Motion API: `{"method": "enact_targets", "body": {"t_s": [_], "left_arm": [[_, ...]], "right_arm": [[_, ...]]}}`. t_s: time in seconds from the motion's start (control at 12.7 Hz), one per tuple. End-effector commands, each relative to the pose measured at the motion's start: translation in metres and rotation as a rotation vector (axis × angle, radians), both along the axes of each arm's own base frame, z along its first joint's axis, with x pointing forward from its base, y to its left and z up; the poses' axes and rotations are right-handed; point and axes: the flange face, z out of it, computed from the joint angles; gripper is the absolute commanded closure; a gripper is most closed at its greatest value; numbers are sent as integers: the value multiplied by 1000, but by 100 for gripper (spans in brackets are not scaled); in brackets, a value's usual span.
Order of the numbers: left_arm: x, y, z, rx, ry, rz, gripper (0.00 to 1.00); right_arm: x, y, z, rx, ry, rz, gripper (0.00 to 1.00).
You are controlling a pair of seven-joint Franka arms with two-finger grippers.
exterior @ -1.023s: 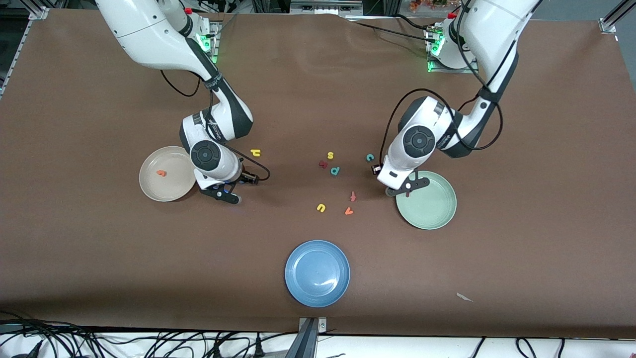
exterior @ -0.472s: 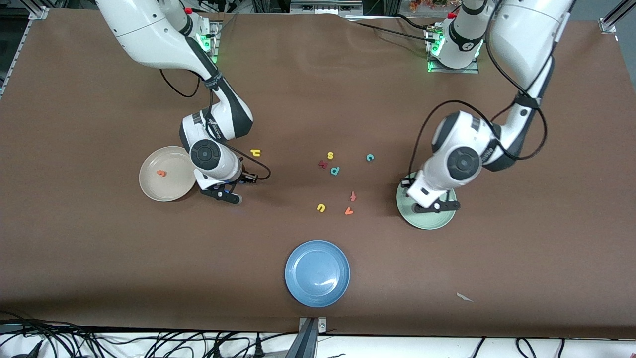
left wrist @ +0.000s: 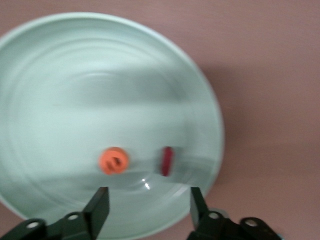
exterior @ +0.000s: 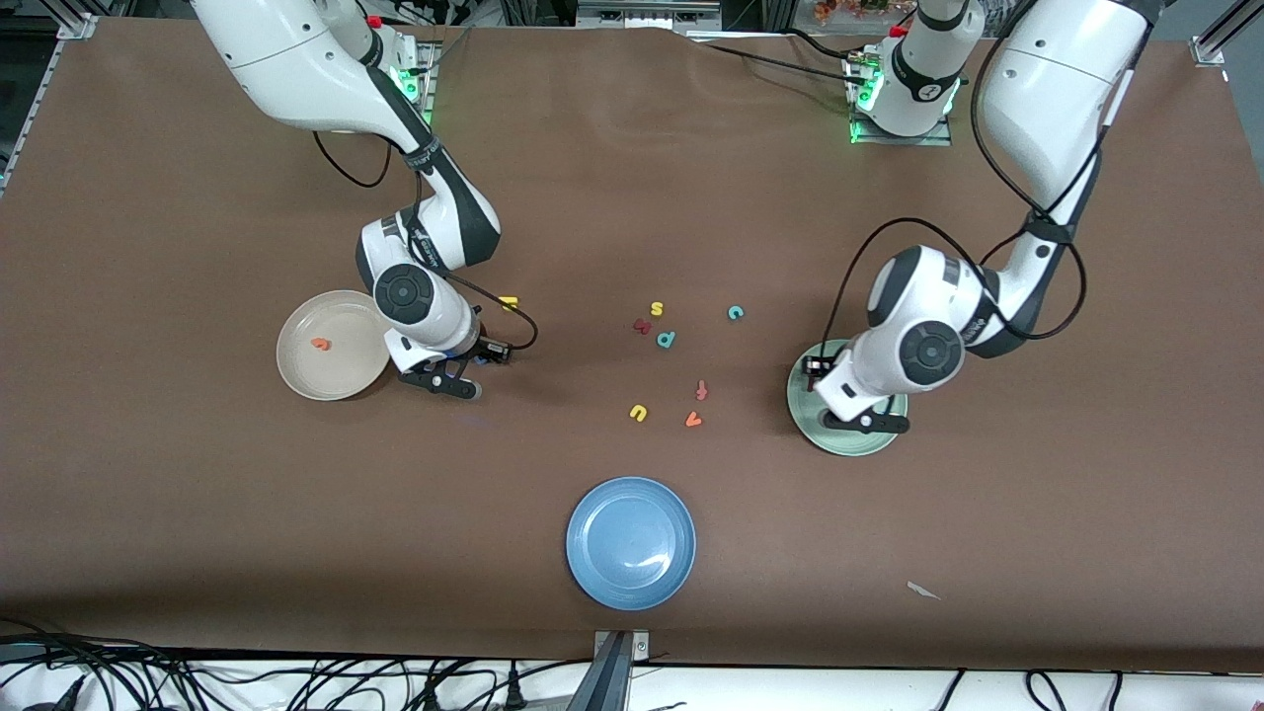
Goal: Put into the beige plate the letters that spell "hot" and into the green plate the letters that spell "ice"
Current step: 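Place the e on the green plate while the right gripper grasps the ring, then drop the ring on the white plate while the left gripper grasps the c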
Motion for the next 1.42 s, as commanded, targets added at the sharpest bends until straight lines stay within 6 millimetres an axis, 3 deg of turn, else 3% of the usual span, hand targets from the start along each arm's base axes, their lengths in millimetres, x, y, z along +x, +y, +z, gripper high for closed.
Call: {"method": "enact_targets", "body": {"t_s": [0.0,0.24,0.39,0.71,0.87,1.02,1.1,1.26,1.34], "left_arm": [[-22,-57,16,29,-4,8,0],[-57,-121,12,88,-1,148,0],[-75,-139,3,97,-2,181,1],[-108,-133,-22,73,-23,179,4],[-118,-131,-27,59,-44,172,3],[-128,-122,-26,74,-38,169,5],[-132,-123,-24,75,-38,163,13],[-131,-123,-22,70,-43,168,53],[-131,-124,-22,69,-43,171,61]], "right_arm": [[-4,-11,-2,-7,-7,31,59],[-3,-14,-3,-10,-6,32,75],[-3,-14,-3,-9,-6,29,76],[3,-11,11,-14,1,26,77],[21,-11,44,-39,58,25,77],[43,-28,81,-69,99,30,77],[50,-45,92,-81,118,46,77],[53,-91,106,-104,177,106,77],[55,-113,105,-109,201,142,77]]}}
